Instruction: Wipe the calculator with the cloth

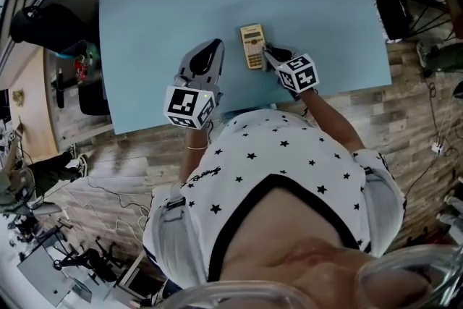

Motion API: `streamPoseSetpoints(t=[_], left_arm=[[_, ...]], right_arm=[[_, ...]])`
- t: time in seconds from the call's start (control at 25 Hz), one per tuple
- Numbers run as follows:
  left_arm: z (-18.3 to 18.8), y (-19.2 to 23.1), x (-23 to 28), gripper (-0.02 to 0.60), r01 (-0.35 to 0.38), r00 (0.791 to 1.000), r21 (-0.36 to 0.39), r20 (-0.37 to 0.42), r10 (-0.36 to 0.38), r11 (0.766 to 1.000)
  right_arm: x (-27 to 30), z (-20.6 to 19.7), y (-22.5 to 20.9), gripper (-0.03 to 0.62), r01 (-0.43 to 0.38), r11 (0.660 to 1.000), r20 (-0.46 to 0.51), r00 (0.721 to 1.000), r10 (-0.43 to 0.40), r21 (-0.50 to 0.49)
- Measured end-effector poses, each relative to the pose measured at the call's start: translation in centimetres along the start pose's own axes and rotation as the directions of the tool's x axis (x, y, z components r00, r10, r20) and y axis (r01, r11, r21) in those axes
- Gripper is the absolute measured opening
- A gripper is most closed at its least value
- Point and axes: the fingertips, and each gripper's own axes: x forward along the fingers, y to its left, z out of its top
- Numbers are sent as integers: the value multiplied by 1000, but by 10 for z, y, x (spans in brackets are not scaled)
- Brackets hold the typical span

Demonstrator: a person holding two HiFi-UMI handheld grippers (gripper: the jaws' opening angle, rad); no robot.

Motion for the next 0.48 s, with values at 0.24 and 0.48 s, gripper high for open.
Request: streamPoseSetpoints(t=[0.24,0.48], left_arm=[[0,0,3,31,2,1000,-2,-1,-2,1000],[0,3,2,31,-9,1000,-5,5,9,1000]], right_arm=[[1,-1,-1,51,3,1000,-1,1000,-3,-2],[-4,16,-7,51,7,1000,54,999,-9,25]])
